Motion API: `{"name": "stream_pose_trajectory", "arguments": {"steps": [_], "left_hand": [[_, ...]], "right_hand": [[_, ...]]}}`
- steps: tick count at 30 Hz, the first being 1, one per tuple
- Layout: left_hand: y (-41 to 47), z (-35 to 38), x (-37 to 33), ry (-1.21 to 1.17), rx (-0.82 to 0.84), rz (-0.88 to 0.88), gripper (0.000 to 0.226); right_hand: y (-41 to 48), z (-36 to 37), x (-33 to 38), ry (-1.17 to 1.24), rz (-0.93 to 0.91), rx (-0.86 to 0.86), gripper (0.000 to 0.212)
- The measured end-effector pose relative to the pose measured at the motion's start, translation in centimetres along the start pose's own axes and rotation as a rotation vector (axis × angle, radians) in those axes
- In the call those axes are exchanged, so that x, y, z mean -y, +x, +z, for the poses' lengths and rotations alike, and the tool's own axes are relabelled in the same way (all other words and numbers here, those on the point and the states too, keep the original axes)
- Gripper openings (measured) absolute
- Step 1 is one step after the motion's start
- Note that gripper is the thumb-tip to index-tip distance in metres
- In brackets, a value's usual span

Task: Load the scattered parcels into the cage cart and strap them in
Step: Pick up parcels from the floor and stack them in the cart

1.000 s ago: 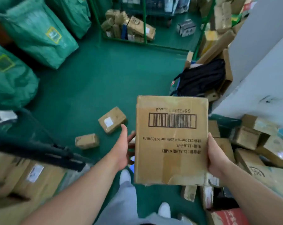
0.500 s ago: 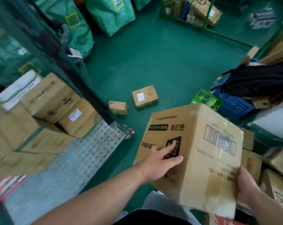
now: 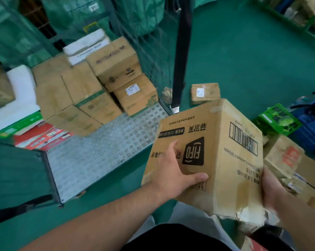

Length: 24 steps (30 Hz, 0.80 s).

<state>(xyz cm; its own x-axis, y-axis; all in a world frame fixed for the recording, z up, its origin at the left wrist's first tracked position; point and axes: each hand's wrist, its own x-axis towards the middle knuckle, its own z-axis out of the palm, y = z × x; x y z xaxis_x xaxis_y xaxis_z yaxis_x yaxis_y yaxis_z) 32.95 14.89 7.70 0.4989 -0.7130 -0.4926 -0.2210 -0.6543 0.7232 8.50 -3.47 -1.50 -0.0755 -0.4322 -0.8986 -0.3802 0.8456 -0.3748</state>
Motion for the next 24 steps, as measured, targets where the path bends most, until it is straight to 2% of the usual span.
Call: {"name": "stream_pose_trajectory", "arguments": {"steps": [2,6,10,15,17,21,24], "left_hand": [[-2.0,-2.1,2.5,0.106,-0.108,-0.045,0.134],[-5.1,-6.6,7.4,0.080,-0.064,-0.101,0.133],[-6.6,-12.7,13.3,0.047,-0.050,-0.165,0.136],[-7.9,-21.3,20.4,-0.118,-0.135,-0.348,0.121],[-8.1,-23.6,22.0,-0.201,-0.191,-0.369,0.119],[-7.7,-28.2,24.4,-0.306,-0.358,-0.411,0.110],[-6.5,-31.2,26.7,-0.349,-0.416,-0.487,0.099]], "right_hand": [[-2.0,3.1,-1.2,-0.038,-0.021,0.020,0.070],[-6.4,9.4,-4.1,-0.099,-0.017,0.080,0.077],[-9.7,16.8,-7.0,-0.120,-0.042,0.156,0.075],[-14.4,27.4,-9.4,-0.242,0.006,0.309,0.068],[-15.6,30.3,-9.4,-0.285,0.008,0.344,0.070],[-17.2,36.1,-8.2,-0.321,-0.002,0.399,0.058],[-16.9,40.8,-7.7,-0.335,0.051,0.447,0.063]]}}
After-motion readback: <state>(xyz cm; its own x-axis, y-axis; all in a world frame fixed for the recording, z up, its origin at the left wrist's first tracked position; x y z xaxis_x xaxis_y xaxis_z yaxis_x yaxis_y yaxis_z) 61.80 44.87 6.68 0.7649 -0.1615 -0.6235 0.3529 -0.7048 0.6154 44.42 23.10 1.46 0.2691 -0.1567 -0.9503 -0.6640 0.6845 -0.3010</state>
